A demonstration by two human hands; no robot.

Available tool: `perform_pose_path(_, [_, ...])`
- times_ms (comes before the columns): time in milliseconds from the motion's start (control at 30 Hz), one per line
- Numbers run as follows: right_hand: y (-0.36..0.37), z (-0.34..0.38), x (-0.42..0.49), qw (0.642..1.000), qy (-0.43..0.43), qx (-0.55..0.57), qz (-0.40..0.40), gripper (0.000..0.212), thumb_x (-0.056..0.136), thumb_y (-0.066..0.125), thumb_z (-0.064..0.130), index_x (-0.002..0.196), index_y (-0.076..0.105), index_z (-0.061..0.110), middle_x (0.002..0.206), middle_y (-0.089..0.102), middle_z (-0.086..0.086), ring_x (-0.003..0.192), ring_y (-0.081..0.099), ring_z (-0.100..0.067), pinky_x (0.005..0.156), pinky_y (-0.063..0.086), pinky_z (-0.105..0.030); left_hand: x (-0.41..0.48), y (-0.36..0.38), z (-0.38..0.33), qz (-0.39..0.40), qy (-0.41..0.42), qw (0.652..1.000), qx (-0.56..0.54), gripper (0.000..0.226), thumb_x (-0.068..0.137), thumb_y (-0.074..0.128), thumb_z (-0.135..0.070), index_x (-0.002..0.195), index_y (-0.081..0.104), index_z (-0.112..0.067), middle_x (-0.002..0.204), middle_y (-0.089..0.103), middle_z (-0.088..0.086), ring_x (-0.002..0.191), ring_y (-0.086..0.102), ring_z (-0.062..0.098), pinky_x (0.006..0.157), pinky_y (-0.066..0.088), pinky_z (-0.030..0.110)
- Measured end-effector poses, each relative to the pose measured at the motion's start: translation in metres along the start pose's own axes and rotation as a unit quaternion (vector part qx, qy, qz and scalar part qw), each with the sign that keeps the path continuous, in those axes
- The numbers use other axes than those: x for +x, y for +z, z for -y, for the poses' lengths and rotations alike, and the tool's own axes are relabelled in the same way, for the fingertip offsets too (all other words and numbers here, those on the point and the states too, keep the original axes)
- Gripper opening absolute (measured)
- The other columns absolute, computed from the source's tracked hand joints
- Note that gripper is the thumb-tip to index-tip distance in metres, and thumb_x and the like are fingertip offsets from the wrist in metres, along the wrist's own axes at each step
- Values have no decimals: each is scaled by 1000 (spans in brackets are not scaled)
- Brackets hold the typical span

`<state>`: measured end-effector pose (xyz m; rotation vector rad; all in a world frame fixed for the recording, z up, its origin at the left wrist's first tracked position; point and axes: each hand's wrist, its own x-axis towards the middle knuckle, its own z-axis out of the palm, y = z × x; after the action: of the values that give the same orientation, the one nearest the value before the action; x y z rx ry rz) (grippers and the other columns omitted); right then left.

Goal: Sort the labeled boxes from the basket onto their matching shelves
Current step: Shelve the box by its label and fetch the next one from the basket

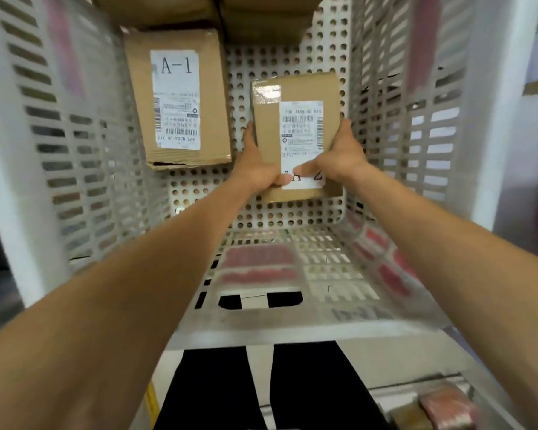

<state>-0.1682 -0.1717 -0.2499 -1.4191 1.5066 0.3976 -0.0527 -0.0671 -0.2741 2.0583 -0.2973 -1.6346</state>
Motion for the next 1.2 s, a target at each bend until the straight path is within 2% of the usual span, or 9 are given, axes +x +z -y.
perform_pose_path(67, [4, -2, -1, 996, -28, 82, -18, 114, 58, 87, -1, 148, 20, 19, 123, 57, 6, 119, 52, -15, 104, 44, -38, 1, -2, 2, 2, 12, 999, -29, 125, 67, 79, 4, 152, -8, -26, 146, 43, 0, 131, 42, 20, 110, 38, 42])
perform_pose_path(200, [3, -4, -19, 993, -29, 112, -4, 125, 57, 87, -4, 152, 11, 23, 136, 53, 2, 128, 47, -19, 107, 41, -42, -14, -4, 2, 31, 26, 999, -18, 129, 68, 79, 4, 151, -14, -29, 149, 39, 1, 134, 38, 18, 113, 34, 39])
perform_pose_path(333, [-12, 4, -56, 992, -56, 109, -29, 127, 54, 90, 1, 152, 13, 23, 137, 53, 4, 128, 46, -16, 109, 39, -41, -51, -13, -11, 39, 83, 996, 5, 130, 70, 78, 4, 149, -20, -30, 148, 40, -1, 122, 38, 8, 95, 37, 23])
perform_pose_path(500, [-36, 36, -116, 983, -127, 123, -58, 124, 50, 91, 3, 149, 19, 26, 130, 57, 6, 121, 51, -14, 106, 41, -42, -108, -45, -46, 27, 171, 984, 37, 120, 78, 74, -5, 148, -20, -34, 152, 33, -4, 122, 38, 10, 103, 34, 31])
perform_pose_path(633, [-49, 69, -178, 965, -183, 166, -90, 122, 49, 90, -2, 148, 21, 19, 132, 56, 2, 124, 51, -17, 106, 41, -45, -163, -84, -74, 32, 257, 964, 56, 114, 83, 71, -7, 149, -20, -26, 155, 24, -3, 136, 34, 15, 111, 32, 33])
perform_pose_path(833, [-54, 104, -279, 932, -248, 233, -120, 105, 51, 85, -10, 138, 34, 18, 125, 60, -2, 117, 57, -20, 100, 47, -48, -259, -139, -104, 29, 353, 929, 110, 120, 67, 73, -49, 148, -14, -38, 139, 38, -14, 121, 43, 4, 92, 35, 21])
perform_pose_path(967, [-55, 115, -335, 926, -268, 234, -124, 115, 53, 87, -7, 148, 26, 18, 138, 51, -4, 127, 49, -21, 104, 43, -47, -306, -161, -105, 13, 355, 928, 111, 121, 76, 78, -23, 144, -20, -47, 145, 42, -3, 124, 44, 10, 100, 39, 31])
perform_pose_path(1100, [-44, 104, -383, 919, -285, 232, -143, 121, 50, 89, -4, 148, 20, 17, 141, 46, -4, 130, 44, -22, 107, 39, -47, -348, -171, -98, 17, 359, 922, 145, 131, 71, 82, -16, 140, -24, -52, 147, 40, 1, 128, 44, 17, 108, 38, 45])
perform_pose_path(1200, [-37, 83, -414, 914, -290, 237, -157, 133, 51, 91, 0, 152, 8, 21, 144, 42, -3, 133, 41, -20, 110, 36, -47, -379, -163, -88, 20, 387, 905, 177, 131, 68, 85, -22, 134, -19, -64, 139, 41, -13, 121, 47, 7, 97, 43, 26])
